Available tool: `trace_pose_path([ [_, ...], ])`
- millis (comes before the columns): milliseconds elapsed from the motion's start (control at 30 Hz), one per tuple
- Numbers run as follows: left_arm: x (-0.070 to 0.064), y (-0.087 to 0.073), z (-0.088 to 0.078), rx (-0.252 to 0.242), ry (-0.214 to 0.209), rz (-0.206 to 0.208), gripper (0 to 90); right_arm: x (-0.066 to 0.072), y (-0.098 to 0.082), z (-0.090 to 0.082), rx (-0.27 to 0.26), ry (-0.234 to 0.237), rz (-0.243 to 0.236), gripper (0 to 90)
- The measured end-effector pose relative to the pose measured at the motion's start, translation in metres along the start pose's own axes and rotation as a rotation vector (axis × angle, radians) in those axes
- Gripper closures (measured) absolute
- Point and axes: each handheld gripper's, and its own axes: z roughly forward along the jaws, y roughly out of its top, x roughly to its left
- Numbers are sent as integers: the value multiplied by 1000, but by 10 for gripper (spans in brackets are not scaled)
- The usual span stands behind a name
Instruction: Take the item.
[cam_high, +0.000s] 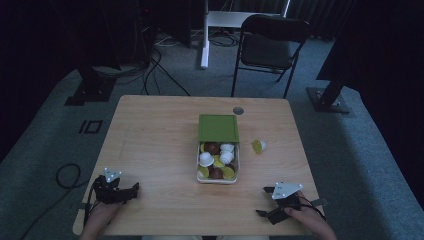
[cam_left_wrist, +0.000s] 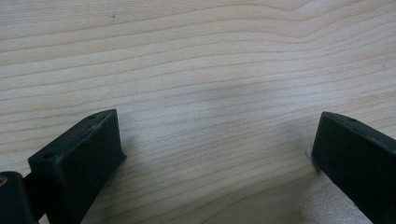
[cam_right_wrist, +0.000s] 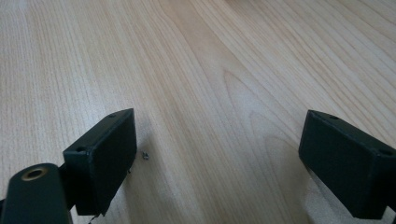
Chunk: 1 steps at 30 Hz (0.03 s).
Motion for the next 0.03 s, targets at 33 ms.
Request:
trace_pose_path([
  [33, 0, 0, 0, 0, 0, 0, 19, 0, 0, 0, 0, 0, 0, 109],
])
